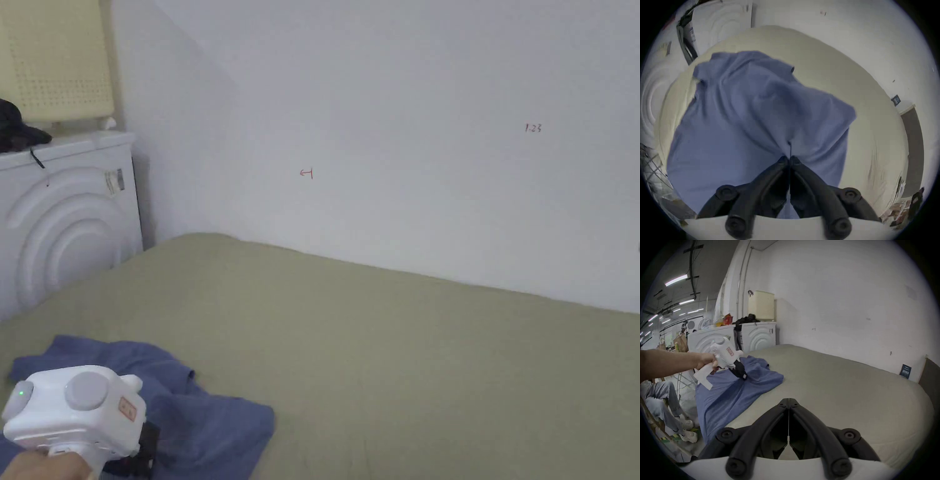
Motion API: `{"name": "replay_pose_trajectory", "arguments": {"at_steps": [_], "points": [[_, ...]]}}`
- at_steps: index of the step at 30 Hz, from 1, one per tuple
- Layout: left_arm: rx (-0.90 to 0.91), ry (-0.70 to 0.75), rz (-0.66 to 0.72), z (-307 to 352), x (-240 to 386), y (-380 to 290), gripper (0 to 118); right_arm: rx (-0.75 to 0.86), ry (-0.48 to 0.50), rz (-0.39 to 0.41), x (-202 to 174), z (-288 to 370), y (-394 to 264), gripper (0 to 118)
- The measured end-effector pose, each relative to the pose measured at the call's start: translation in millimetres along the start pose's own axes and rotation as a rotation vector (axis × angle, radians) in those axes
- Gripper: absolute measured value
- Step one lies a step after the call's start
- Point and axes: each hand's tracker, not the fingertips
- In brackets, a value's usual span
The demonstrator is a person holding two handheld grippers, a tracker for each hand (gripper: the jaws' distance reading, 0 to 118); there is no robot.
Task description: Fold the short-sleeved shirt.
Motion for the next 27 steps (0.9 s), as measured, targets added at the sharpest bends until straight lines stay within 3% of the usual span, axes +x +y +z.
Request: {"name": "replay_pose_trajectory", "arguments": {"at_steps": [8, 13, 17, 27], "points": [[0.108, -0.128, -0.164, 67.5, 72.1, 22.0, 3, 0.028, -0.162, 0.019, 42.8, 48.8, 13.0, 1], [0.202, -0.203, -0.285, 103.8, 152.1, 31.3, 3, 0.066, -0.273, -0.027, 70.2, 88.1, 17.3, 1], [0.253, -0.385, -0.331, 120.6, 220.6, 35.5, 3, 0.083, -0.359, -0.076, 94.0, 121.5, 22.9, 1], [0.236, -0.604, -0.754, 139.0, 428.0, 4.3, 3, 0.118, -0.594, -0.151, 148.0, 205.5, 21.2, 1]]}}
